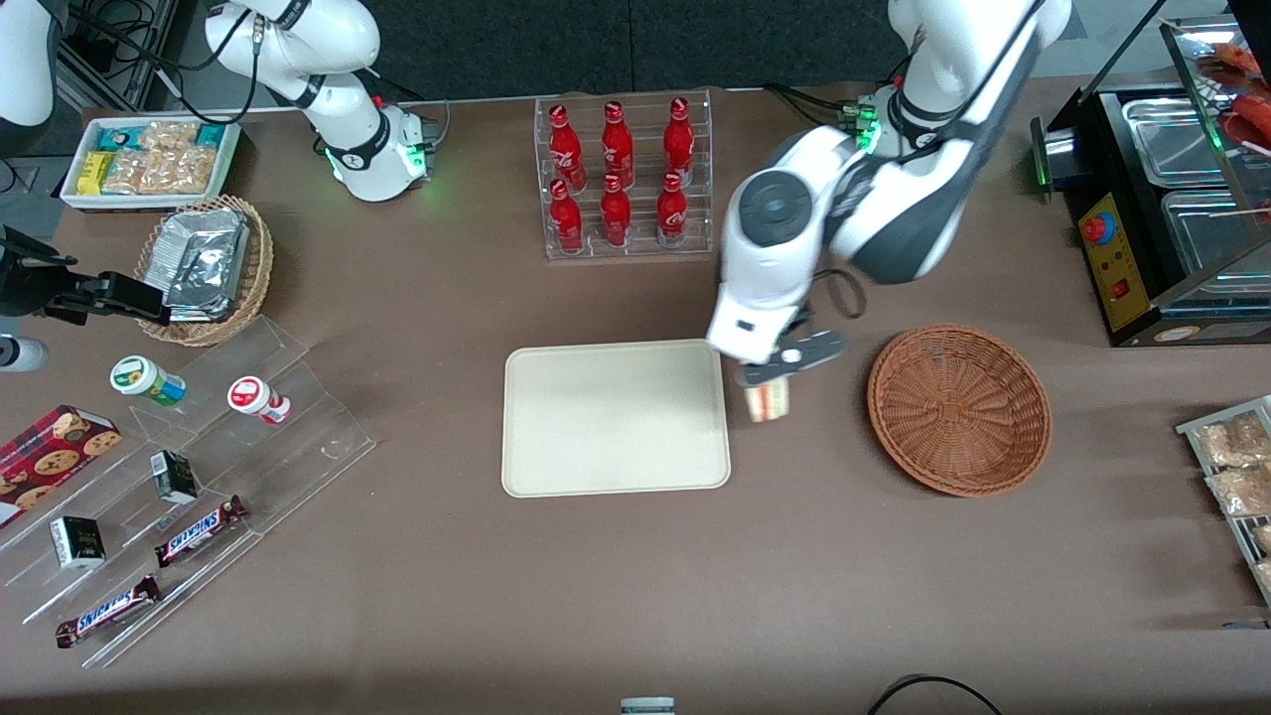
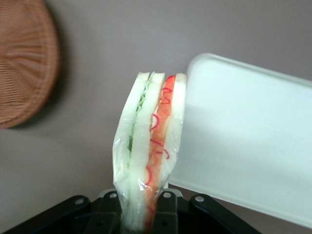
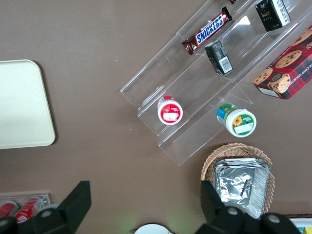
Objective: Place sandwich from basket to tray
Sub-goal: 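Carry the held sandwich with the left gripper over the cream tray, then lower the sandwich onto the tray and open the left gripper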
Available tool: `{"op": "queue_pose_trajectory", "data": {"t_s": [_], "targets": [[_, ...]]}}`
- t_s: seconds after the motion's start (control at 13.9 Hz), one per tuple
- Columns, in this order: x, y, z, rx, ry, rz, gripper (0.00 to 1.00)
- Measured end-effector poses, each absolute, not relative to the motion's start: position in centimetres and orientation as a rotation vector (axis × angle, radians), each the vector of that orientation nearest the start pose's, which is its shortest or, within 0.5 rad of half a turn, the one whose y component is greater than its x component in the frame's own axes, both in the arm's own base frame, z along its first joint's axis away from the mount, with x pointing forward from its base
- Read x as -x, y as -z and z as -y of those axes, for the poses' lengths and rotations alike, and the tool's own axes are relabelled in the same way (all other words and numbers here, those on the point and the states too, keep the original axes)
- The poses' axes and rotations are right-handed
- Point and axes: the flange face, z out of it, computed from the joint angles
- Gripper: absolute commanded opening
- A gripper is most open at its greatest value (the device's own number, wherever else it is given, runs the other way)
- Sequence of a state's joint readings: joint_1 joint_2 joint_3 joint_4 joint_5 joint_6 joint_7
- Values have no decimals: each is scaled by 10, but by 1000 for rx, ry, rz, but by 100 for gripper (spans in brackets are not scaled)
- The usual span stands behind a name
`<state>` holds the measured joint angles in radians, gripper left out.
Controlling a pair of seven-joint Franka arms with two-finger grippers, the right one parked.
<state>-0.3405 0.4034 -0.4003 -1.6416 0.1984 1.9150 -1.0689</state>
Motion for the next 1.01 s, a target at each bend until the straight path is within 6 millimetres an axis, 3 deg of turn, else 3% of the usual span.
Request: {"op": "queue_pose_trajectory", "data": {"t_s": [0.22,0.36,0.72,1.01], "targets": [[-495,-342,470,3030,-58,250,0],[-491,-316,499,3077,-47,199,0],[-485,-255,526,3104,-27,107,0],[-492,-244,534,3112,-30,121,0]]}}
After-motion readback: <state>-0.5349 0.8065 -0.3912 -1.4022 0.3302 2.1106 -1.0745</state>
